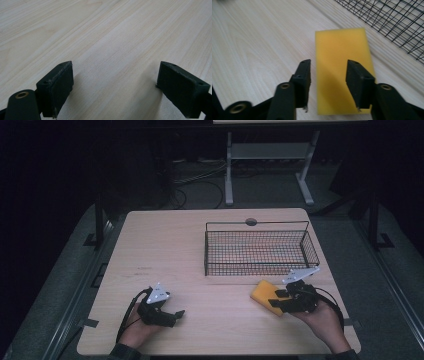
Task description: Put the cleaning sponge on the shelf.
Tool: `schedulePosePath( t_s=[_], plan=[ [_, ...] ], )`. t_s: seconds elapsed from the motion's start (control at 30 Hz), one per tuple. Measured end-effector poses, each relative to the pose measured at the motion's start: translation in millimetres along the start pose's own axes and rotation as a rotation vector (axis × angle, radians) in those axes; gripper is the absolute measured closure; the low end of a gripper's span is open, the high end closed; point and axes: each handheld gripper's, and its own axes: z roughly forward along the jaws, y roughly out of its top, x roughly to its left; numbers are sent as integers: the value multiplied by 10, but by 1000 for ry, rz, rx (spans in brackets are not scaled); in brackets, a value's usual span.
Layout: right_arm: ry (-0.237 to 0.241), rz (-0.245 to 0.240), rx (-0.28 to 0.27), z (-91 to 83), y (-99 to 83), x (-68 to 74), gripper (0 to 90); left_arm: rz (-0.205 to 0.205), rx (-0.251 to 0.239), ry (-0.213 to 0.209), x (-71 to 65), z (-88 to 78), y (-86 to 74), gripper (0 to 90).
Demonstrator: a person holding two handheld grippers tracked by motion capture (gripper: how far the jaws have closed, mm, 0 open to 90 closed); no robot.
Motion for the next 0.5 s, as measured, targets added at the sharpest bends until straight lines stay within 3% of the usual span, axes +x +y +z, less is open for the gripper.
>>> schedulePosePath(
  t_s=[0.17,0.37,0.5],
  plan=[
    [-16,-8,50,44,89,-36,350,0,0,0,0,0,0,129],
    [-28,-9,80,75,139,-68,266,0,0,0,0,0,0,129],
    [-36,-20,135,145,200,-87,176,0,0,0,0,0,0,129]
  ],
)
